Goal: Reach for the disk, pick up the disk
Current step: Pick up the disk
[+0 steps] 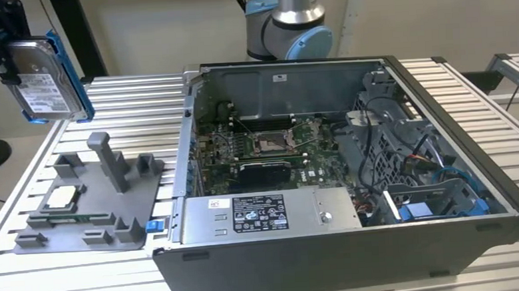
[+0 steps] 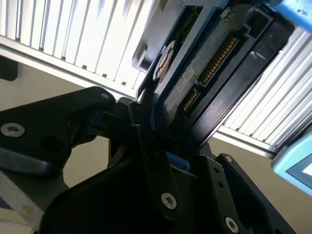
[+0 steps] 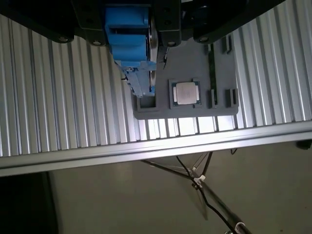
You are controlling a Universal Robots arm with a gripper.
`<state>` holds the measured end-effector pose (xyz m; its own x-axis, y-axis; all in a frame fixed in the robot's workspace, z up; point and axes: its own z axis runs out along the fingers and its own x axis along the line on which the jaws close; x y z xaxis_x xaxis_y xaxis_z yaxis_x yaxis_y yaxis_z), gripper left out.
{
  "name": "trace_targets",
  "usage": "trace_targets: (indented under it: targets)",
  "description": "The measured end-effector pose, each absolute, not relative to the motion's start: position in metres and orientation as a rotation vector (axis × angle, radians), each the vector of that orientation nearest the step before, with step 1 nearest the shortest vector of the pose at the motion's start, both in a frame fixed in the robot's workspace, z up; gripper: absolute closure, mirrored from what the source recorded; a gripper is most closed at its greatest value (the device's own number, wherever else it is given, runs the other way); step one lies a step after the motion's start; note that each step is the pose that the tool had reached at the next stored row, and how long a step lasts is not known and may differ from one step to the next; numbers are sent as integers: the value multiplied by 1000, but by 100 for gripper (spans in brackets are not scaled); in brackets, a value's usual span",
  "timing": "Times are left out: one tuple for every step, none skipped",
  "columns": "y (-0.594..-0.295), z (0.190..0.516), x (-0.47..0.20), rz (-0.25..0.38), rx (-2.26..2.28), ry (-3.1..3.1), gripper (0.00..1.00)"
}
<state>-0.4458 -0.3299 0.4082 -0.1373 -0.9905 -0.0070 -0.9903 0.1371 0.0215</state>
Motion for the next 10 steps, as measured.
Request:
trace_targets:
  targets:
    - [-330, 411, -446, -33, 2057, -2362, 100]
    - [-330, 414, -446, -33, 2057, -2362, 100]
    - [-330, 417, -446, -33, 2057, -2362, 100]
    - [-330, 420, -446, -33, 2057, -2362, 100]
    - [-330, 423, -446, -33, 2057, -2362, 100]
    - [-330, 426, -446, -33, 2057, -2362, 100]
    - [-330, 429, -446, -33, 2057, -2362, 100]
    - [-330, 431, -446, -33, 2057, -2362, 100]
    - [-330, 434, -446, -33, 2057, -2362, 100]
    - [-330, 436, -446, -33, 2057, -2362, 100]
